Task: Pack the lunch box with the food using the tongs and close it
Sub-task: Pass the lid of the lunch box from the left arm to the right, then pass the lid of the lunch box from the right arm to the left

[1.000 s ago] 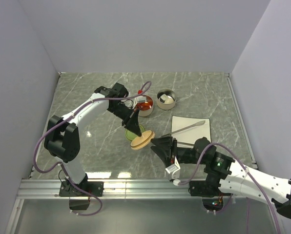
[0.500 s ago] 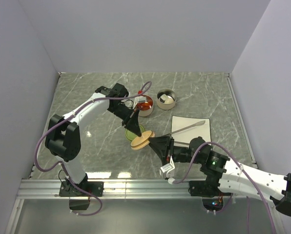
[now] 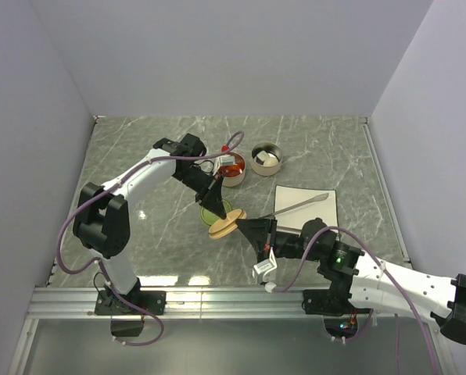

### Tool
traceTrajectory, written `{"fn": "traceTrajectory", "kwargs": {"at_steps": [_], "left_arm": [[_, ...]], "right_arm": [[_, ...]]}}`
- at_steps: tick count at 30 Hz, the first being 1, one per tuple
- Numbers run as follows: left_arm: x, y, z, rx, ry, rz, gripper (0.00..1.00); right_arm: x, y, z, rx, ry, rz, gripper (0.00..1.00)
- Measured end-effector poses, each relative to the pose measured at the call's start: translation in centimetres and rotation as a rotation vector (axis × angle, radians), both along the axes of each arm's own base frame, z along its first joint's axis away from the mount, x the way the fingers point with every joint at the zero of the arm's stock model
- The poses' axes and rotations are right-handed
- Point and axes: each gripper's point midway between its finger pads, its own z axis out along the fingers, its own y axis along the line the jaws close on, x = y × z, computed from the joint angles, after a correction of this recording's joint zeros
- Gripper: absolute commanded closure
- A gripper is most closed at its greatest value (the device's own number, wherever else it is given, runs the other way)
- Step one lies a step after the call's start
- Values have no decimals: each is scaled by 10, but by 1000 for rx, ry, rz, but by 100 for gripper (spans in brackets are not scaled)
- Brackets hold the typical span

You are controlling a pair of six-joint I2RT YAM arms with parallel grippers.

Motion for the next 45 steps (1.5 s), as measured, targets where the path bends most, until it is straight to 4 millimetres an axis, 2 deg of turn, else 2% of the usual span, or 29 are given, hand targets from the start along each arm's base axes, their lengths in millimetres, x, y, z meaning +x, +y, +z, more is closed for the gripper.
{"fn": "traceTrajectory", "kwargs": {"at_steps": [1,2,3,4,6,8,11,15,18,22,25,28,30,33,37,41,45], "left_arm": [[0,0,0,1,-2,-1,87],[1,0,-1,3,-5,0,76],[2,0,-1,3,-10,2,68],[3,-1,-1,2,-11,7,53],[9,0,0,1,-18,33,45],[21,5,3,-2,-38,85,41],[60,26,16,-5,-122,235,37],[110,66,46,2,-290,459,34],[136,92,79,3,-463,606,30],[144,108,113,-9,-631,726,27],[148,111,121,-10,-671,767,29],[160,114,108,27,-658,817,31],[168,117,92,68,-639,849,33],[178,115,68,130,-602,880,36],[191,100,39,191,-573,863,39],[203,83,11,232,-518,832,43],[210,78,-10,255,-460,828,51]], "right_arm": [[1,0,0,2,3,-2,100],[1,0,0,2,7,-4,100],[2,0,1,4,13,-8,100],[3,0,2,6,27,-15,100],[5,1,3,7,64,-31,100],[10,2,4,7,116,-55,100],[25,1,13,24,226,-109,100],[71,-9,29,78,393,-253,100],[119,-20,33,116,574,-395,100],[176,-25,30,154,831,-554,100],[214,-20,22,173,1081,-650,100],[245,-14,9,209,1288,-716,100],[256,-14,-12,220,1437,-770,100],[254,-16,-45,208,1623,-844,100],[246,-17,-77,190,1807,-910,100],[242,-15,-81,214,1906,-917,100],[247,-17,-76,264,1956,-903,100]]}}
